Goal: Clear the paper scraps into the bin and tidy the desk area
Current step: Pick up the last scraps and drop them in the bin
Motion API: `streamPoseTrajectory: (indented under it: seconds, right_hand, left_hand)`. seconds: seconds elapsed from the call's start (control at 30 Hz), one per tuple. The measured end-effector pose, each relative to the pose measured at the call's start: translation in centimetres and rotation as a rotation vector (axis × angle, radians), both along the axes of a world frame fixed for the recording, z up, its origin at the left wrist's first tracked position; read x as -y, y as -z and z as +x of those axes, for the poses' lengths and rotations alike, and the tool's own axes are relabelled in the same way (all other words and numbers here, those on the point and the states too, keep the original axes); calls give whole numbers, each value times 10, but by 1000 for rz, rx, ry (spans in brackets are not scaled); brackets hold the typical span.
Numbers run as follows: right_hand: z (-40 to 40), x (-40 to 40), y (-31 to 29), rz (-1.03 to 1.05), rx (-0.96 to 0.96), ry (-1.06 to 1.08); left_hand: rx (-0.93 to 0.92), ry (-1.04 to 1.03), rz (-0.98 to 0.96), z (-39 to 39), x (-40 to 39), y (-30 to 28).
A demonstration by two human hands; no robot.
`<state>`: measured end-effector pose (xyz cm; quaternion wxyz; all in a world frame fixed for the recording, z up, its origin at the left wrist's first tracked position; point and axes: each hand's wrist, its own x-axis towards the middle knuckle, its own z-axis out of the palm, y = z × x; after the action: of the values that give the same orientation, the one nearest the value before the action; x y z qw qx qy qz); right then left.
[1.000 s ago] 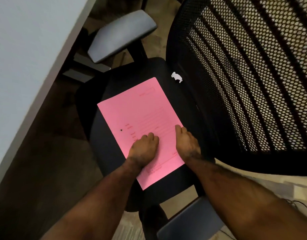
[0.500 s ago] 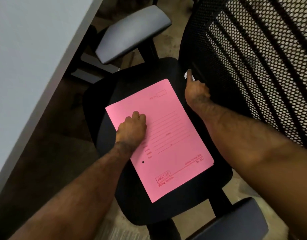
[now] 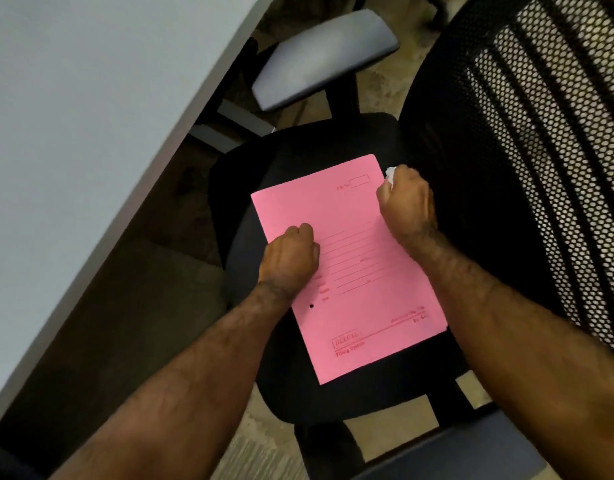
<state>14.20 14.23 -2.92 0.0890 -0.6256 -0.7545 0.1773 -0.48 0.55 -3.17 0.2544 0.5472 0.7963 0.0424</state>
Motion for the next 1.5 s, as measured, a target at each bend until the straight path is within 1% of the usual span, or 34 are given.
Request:
streamPoseTrajectory:
  seconds: [0.07,0.17,0.3,0.4,0.5,0.57,0.63,0.7,0.73,0.77,0.9,0.97,1.03,1.1,1.2,1.3,1.33,1.4,1.43,1.47,1.5]
  right_hand:
    - [-20,29,-13,12,-112,-14]
    - [-52,81,-25,-27,-283,-108]
    - [-91,158,-25,-93,-395,-305]
    - [-119,220,-27,-154,-423,-506]
    - [-145,289,-29,-247,-470,-683]
    - [-147,307,-27,-293,-445,-728]
    - [-188,417,-21,-336,-361,-932]
    - [-187,427,-24,-376,-287,-870]
    - [-193,455,-18,-352,-255,-913]
    - [-201,492,-15,-375,-239,-951]
    - [-229,633,11,-459,-113,-1080]
    - [-242,696,30,-458,-32,-1183]
    - [-254,751,46,-455,6,-1296]
    - [-268,800,68,-433,-7,-1408]
    - [-293,864,111,-359,-83,-1513]
    - [-319,913,155,-294,-164,-1543]
    - [-329,927,169,-294,-161,-1540]
    - [-347,951,197,-346,-116,-1528]
    - [-354,961,209,-363,-129,-1523]
    - [-360,968,221,-362,-176,-1525]
    - [-364,974,233,-348,-217,-1528]
  left_hand:
    - [39,-119,57,-6,20,-10]
    - [77,-314,180,-22,62,-19]
    - [47,-575,390,-44,139,-27]
    - [92,-744,451,-62,209,-32]
    - [18,-869,427,-72,292,-31]
    - [-18,-941,402,-72,314,-28]
    - [-60,-1199,366,-88,430,-29]
    - [-76,-1203,410,-83,438,-26]
    - [-51,-1256,413,-82,467,-26]
    - [-48,-1313,403,-81,502,-20]
    - [-96,-1541,373,-79,639,12]
    - [-155,-1575,363,-74,697,29]
    - [-271,-1536,376,-74,753,51]
    - [-356,-1518,336,-80,805,76]
    - [-418,-1605,285,-99,867,116]
    - [-385,-1674,259,-127,904,152]
    - [-362,-1696,248,-135,912,163]
    - [-316,-1738,256,-149,924,183]
    - [-308,-1745,284,-155,929,191]
    - [-295,-1751,298,-161,932,199]
    - [-270,-1753,269,-167,935,205]
